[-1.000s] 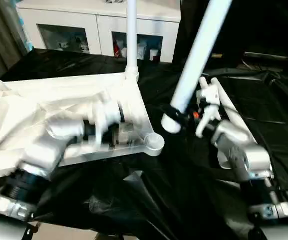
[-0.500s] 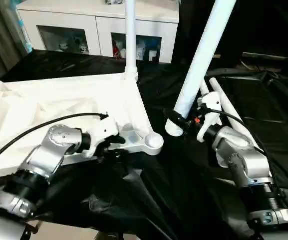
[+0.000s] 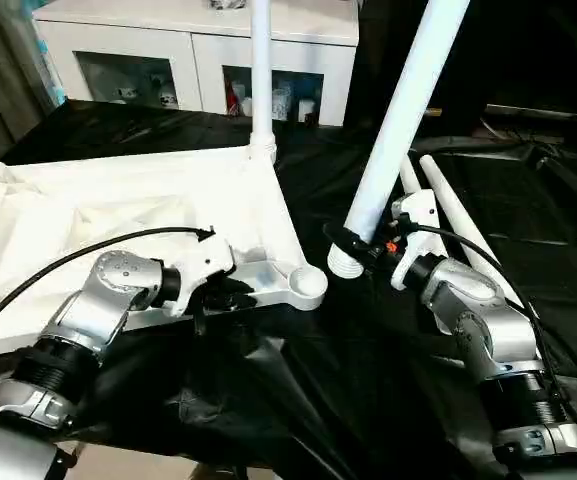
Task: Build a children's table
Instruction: Insert table leg to table base
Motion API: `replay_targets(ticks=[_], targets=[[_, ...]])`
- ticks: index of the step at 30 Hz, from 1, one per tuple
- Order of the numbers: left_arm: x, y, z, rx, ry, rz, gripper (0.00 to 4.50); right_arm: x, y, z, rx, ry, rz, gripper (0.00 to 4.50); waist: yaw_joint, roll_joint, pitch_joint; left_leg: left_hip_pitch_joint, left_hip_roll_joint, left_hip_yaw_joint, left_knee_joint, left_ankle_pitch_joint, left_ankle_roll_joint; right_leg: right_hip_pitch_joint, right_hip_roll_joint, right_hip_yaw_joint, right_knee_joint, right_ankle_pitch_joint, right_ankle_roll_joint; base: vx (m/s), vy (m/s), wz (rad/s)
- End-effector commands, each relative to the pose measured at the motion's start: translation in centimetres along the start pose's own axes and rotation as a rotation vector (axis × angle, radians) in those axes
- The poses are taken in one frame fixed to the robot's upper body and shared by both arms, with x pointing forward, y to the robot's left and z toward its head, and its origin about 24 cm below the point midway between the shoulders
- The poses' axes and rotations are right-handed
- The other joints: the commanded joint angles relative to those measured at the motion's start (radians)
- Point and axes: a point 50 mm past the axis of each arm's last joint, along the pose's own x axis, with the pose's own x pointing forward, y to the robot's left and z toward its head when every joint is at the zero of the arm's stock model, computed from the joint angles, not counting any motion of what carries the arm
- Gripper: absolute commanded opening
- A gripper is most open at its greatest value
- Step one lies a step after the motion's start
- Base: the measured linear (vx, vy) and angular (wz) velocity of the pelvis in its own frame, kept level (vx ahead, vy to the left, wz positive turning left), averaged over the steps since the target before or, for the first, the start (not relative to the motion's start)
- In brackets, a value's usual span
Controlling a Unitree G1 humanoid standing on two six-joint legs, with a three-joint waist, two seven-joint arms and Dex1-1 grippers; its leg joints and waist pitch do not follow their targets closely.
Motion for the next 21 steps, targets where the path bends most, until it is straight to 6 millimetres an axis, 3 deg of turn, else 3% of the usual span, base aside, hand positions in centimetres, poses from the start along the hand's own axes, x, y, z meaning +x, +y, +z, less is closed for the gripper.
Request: replay_targets(ticks=[1, 4, 8, 13, 21], targets=[[-0.4, 0.2, 0.0, -0.005, -0.006, 0.003, 0.38, 0.2, 0.7, 0.6, -0.011, -0.004, 0.069, 1.91, -0.003, 0.020, -0.088, 0.038, 0.050, -0.024, -0.086, -0.411, -0.072, 0.032, -0.065, 0.043, -0.077, -0.287, -0.211, 0.000, 0.000, 0.00], [-0.4, 0.1, -0.2, -0.010, -0.002, 0.002, 0.03, 0.4, 1.0, 0.7, -0.001, 0.005, 0.100, 1.91, -0.003, 0.017, -0.088, 0.037, 0.050, -0.023, -0.086, -0.392, -0.069, 0.032, -0.064, 0.043, -0.074, -0.268, -0.215, 0.000, 0.000, 0.00], [-0.4, 0.0, -0.6, -0.006, 0.023, 0.000, 0.00, 0.8, 1.1, 0.9, 0.004, 0.017, 0.132, 1.91, -0.005, 0.016, -0.089, 0.034, 0.050, -0.022, -0.086, -0.369, -0.066, 0.034, -0.064, 0.043, -0.070, -0.235, -0.223, 0.000, 0.000, 0.00], [-0.3, -0.1, -0.6, -0.016, 0.017, -0.009, 0.00, 1.4, 1.4, 0.9, 0.032, 0.042, 0.172, 1.91, -0.007, 0.013, -0.085, 0.037, 0.050, -0.020, -0.086, -0.379, -0.066, 0.030, -0.065, 0.044, -0.075, -0.279, -0.217, 0.000, 0.000, 0.00], [1.6, -1.0, 0.6, 0.045, -0.041, -0.060, 0.00, 2.4, 1.7, -0.3, 0.036, 0.157, 0.224, 1.91, -0.004, 0.005, -0.084, 0.038, 0.052, -0.018, -0.086, -0.362, -0.064, 0.028, -0.067, 0.045, -0.077, -0.287, -0.212, 0.000, 0.000, 0.00]])
